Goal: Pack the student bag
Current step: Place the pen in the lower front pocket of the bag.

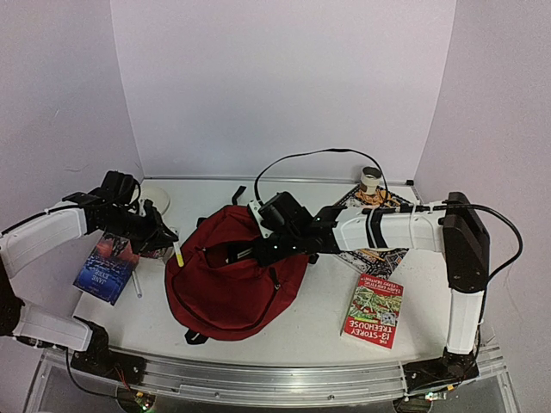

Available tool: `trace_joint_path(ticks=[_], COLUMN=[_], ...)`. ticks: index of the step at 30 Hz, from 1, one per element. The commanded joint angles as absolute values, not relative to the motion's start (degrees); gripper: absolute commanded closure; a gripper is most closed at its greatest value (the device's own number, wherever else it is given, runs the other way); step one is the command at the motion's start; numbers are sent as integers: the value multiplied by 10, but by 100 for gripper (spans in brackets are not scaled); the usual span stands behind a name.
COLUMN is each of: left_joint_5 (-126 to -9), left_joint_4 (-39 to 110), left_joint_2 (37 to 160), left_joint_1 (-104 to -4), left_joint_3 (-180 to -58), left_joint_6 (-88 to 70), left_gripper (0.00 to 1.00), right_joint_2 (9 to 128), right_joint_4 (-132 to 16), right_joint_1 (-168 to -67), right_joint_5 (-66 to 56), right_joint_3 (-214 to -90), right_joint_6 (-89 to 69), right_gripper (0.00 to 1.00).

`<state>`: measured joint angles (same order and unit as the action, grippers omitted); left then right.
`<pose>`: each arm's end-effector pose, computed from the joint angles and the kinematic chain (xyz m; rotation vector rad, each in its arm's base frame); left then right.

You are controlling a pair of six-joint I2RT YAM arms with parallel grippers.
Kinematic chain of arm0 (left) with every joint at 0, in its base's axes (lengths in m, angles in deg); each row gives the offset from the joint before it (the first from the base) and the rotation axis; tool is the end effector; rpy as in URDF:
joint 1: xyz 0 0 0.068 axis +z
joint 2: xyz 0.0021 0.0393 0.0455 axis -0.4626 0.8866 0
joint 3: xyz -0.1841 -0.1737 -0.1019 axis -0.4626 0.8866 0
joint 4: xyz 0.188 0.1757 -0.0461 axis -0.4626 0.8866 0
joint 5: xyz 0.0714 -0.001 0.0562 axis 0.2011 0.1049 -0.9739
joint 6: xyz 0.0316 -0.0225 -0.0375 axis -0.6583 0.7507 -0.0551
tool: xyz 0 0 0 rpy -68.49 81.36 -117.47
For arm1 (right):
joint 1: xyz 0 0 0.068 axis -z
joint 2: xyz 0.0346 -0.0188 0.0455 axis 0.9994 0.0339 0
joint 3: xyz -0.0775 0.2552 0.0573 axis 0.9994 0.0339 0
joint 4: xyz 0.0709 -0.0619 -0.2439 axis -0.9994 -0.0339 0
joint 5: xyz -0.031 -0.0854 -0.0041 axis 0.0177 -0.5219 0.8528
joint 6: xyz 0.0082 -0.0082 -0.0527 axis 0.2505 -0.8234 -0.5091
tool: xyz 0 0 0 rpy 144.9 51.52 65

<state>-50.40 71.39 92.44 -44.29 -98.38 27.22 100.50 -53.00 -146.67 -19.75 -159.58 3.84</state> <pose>0.2300 -0.0853 0.2570 -0.5159 2.6034 -0.9901 0.2455 0.3942 0.2393 -0.6052 2.0046 0.7466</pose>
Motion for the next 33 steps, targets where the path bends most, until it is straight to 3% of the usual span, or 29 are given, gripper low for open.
trace_joint_path(ticks=[1, 5, 24, 33], left_joint_5=[-470, -469, -425, -483], left_joint_4=[689, 644, 577, 563], left_joint_2=[947, 975, 1087, 1142], left_joint_1=[-486, -539, -592, -592], left_joint_3=[-1011, -1015, -1048, -1085], left_joint_6=[294, 326, 363, 371], left_gripper=[100, 100, 100, 100], right_joint_2=[1000, 1001, 993, 989], right_joint_4=[-534, -533, -522, -518], right_joint_1=[-1472, -1472, -1472, -1472], right_joint_5=[-193, -193, -190, -182], right_joint_3=[-1621, -1623, -1617, -1612], right_joint_6=[34, 36, 42, 42], right_gripper=[100, 100, 100, 100])
